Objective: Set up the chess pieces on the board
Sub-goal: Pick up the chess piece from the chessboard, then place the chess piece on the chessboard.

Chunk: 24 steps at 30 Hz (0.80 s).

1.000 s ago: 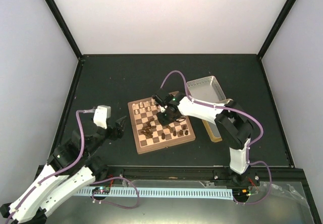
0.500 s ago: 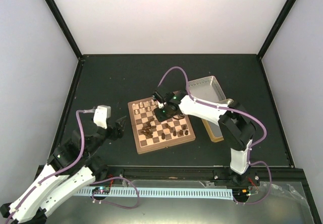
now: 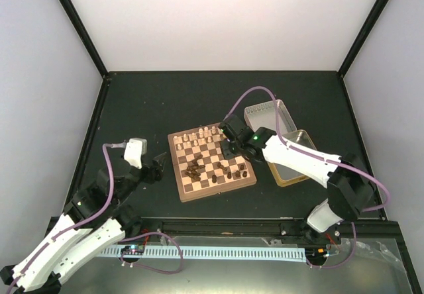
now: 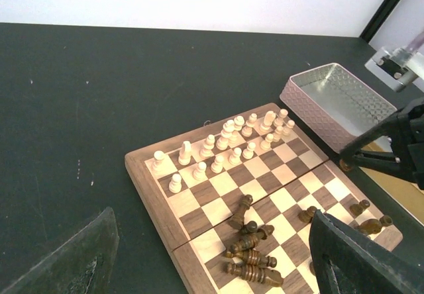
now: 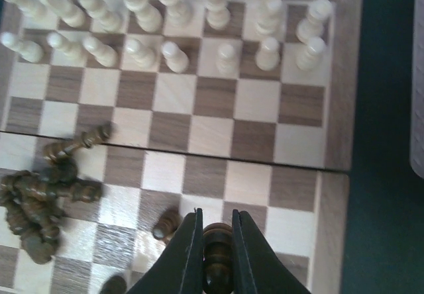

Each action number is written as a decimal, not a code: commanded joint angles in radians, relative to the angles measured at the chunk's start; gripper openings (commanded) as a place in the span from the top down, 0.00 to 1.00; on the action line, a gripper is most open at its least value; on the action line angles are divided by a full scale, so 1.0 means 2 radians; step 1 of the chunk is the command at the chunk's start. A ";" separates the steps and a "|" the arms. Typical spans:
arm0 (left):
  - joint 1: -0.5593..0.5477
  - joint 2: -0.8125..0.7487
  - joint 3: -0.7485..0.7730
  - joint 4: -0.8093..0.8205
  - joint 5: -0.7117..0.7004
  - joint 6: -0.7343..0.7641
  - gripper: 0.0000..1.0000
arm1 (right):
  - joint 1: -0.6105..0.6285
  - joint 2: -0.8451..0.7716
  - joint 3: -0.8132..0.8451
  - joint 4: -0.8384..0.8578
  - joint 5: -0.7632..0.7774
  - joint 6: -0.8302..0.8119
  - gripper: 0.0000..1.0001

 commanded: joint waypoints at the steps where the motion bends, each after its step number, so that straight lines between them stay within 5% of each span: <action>1: 0.003 0.005 0.000 -0.006 -0.004 -0.005 0.19 | -0.007 -0.020 -0.027 -0.011 0.031 0.022 0.93; 24: 0.003 0.022 -0.001 -0.002 0.017 0.002 0.18 | -0.017 0.023 -0.031 -0.034 -0.042 0.009 0.94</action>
